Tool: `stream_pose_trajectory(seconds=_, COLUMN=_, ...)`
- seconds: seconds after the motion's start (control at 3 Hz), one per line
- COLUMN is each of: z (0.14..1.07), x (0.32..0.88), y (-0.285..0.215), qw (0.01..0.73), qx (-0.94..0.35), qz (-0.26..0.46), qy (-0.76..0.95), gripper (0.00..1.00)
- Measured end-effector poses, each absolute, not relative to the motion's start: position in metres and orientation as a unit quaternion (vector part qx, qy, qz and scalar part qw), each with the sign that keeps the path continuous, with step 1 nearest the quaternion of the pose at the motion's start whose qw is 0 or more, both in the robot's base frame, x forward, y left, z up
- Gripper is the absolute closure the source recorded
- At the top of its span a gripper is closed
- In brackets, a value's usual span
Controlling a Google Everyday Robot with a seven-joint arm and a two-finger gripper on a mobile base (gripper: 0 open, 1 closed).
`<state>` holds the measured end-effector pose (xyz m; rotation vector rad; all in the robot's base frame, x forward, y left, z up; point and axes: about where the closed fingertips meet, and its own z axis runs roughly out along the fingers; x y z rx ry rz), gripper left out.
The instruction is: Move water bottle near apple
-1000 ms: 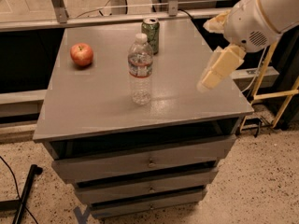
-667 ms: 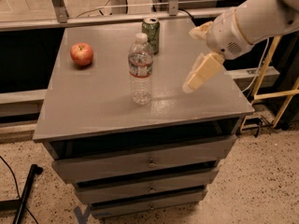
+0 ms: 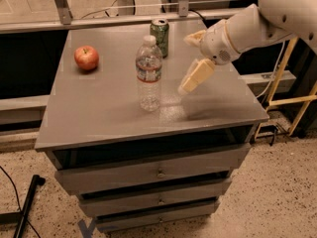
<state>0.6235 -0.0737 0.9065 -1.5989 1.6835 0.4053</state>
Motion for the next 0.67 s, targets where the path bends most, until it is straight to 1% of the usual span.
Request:
stream_pose_trajectory(seconds=0.33, z=0.910, x=0.619, y=-0.061, qw=0.411, qx=-0.613, qz=0.207, qy=0.642, gripper=0.00)
stream_pose_trajectory(seconds=0.67, z=0.925, x=0.609, y=-0.034, qw=0.463, qx=-0.588, qz=0.291, qy=0.596, gripper=0.00)
